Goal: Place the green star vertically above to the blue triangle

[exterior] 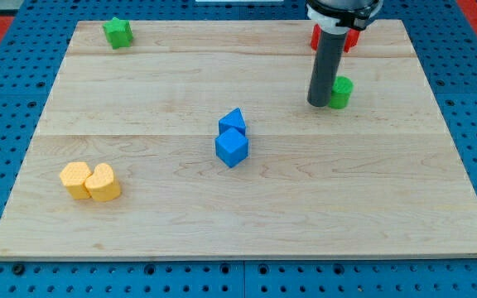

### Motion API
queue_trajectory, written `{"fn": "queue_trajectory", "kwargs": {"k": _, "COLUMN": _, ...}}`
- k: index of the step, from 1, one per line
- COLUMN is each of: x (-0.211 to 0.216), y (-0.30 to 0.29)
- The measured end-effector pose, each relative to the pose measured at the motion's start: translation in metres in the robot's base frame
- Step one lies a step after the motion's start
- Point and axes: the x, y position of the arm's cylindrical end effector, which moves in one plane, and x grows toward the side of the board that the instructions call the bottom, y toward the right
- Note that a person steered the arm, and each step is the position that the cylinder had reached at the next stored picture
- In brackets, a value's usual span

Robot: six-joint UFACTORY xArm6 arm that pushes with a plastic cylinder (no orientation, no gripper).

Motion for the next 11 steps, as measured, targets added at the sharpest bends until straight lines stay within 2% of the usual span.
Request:
{"fn": "queue_trajectory", "kwargs": {"k": 1, "x": -0.033, "y": -0.009}}
{"fn": "queue_trajectory", "kwargs": {"k": 2, "x": -0.016, "y": 0.04}}
{"fn": "queue_trajectory", "kwargs": {"k": 3, "x": 0.007, "y": 0.051}}
{"fn": "queue_trajectory", "kwargs": {"k": 4, "x": -0.027, "y": -0.044}}
{"fn": "queue_trajectory", "kwargs": {"k": 6, "x": -0.067, "y": -0.301}}
{"fn": "queue_trajectory", "kwargs": {"k": 7, "x": -0.1, "y": -0.377}}
{"fn": "queue_trajectory", "kwargs": {"k": 8, "x": -0.143, "y": -0.377}}
{"fn": "queue_trajectory", "kwargs": {"k": 9, "x": -0.163, "y": -0.327}}
{"fn": "queue_trajectory", "kwargs": {"k": 10, "x": -0.162, "y": -0.247}}
{"fn": "queue_trajectory", "kwargs": {"k": 11, "x": -0.126, "y": -0.189}}
